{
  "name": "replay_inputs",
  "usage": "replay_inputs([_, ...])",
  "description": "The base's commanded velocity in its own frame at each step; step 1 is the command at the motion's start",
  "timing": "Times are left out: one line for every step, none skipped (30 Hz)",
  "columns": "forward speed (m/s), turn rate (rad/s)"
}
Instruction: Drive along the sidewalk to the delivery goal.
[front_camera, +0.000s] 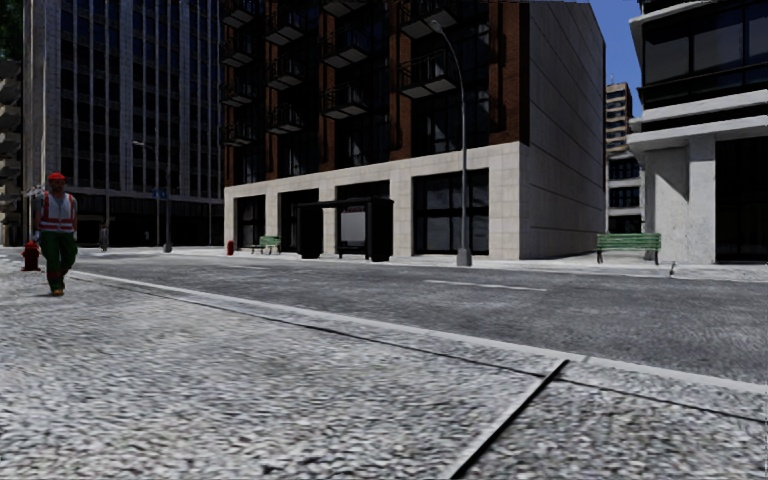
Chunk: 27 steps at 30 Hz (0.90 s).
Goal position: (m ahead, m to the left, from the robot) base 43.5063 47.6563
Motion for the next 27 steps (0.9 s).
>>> replay_inputs([2.0,1.0])
replay_inputs([2.0,1.05])
replay_inputs([2.0,1.06])
replay_inputs([2.0,1.06])
replay_inputs([2.0,1.06])
replay_inputs([2.0,1.06])
replay_inputs([2.0,1.06])
replay_inputs([2.0,1.06])
replay_inputs([2.0,1.06])
replay_inputs([2.0,1.06])
replay_inputs([2.0,1.06])
replay_inputs([2.0,1.06])
replay_inputs([2.0,1.06])
replay_inputs([2.0,1.06])
replay_inputs([2.0,1.06])
replay_inputs([2.0,1.06])
replay_inputs([2.0,1.06])
replay_inputs([2.0,1.06])
replay_inputs([2.0,1.06])
replay_inputs([2.0,1.06])
replay_inputs([2.0,1.06])
replay_inputs([2.0,1.06])
replay_inputs([2.0,1.06])
replay_inputs([2.0,1.06])
replay_inputs([2.0,1.06])
replay_inputs([2.0,1.06])
replay_inputs([2.0,1.06])
